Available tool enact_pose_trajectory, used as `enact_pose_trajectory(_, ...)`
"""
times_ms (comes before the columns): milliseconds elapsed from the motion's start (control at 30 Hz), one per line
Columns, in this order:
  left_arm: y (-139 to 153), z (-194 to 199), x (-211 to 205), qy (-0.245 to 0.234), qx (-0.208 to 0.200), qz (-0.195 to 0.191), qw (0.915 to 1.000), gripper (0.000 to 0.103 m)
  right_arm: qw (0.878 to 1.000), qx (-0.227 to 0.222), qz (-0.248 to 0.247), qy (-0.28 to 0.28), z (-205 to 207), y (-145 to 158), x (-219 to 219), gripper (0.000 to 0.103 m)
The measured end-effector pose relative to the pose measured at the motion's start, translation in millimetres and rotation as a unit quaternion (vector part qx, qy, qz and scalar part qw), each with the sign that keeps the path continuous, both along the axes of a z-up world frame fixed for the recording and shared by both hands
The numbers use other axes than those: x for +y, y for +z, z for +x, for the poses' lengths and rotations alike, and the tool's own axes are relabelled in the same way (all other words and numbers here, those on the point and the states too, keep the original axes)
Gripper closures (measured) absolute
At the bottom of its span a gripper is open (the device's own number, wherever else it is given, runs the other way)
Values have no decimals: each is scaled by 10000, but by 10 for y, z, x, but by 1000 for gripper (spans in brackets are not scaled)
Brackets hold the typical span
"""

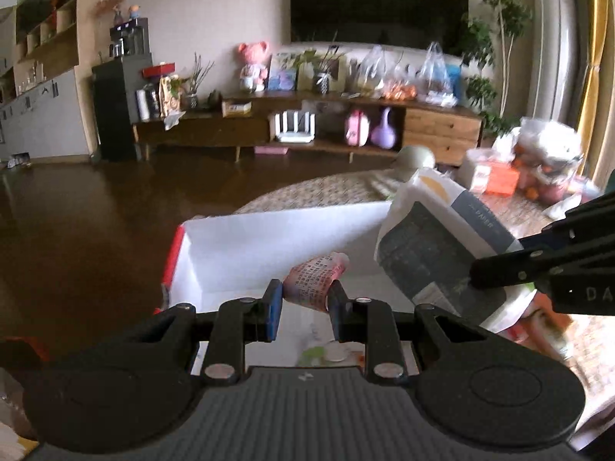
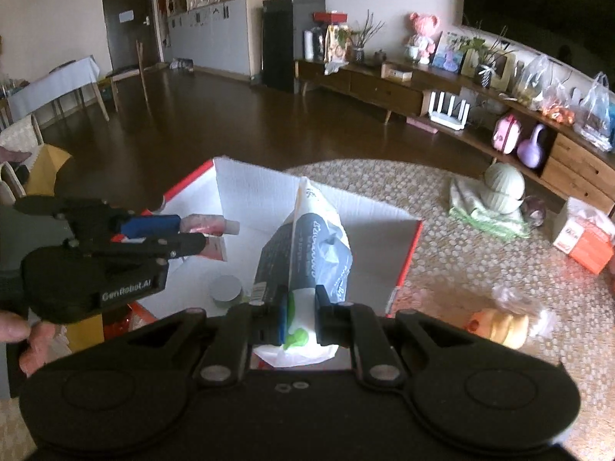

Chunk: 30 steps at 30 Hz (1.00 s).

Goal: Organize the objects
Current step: 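Carry the pink item and white package with both grippers over the red box, then open both grippers to drop the pink item and white package into the box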

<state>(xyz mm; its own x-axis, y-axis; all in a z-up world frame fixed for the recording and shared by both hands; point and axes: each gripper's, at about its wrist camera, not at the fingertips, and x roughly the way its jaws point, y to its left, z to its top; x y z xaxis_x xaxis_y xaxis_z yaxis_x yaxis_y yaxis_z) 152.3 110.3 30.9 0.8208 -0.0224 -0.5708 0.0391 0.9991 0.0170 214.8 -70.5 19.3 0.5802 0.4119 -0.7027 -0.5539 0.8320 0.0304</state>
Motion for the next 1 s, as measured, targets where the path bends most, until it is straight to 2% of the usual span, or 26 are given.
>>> enact_pose_trajectory(267,-259,377,191,65,526,240,9983,79,9990,363,-257,47,179,-363,196,91)
enact_pose_trajectory(467,-407,565,212,77,861,338,9957,79,9984,398,-380,89,209,-452,277,92)
enact_pose_trajectory(600,-533,679,232,63,1232,340,9918,79,9980,422,-466,94,194,-506,303,91)
enact_pose_trajectory(867,-657,797,208,65,1659,325,9856,79,9971,486,-570,114,212,-528,305,81)
enact_pose_trajectory(933,-658,803,190,40,1703,333,9848,79,9972,439,-592,134,199,-505,303,77)
enact_pose_trajectory(1000,-663,825,176,19,1768,377,9835,79,9974,405,-576,177,169,-480,288,68)
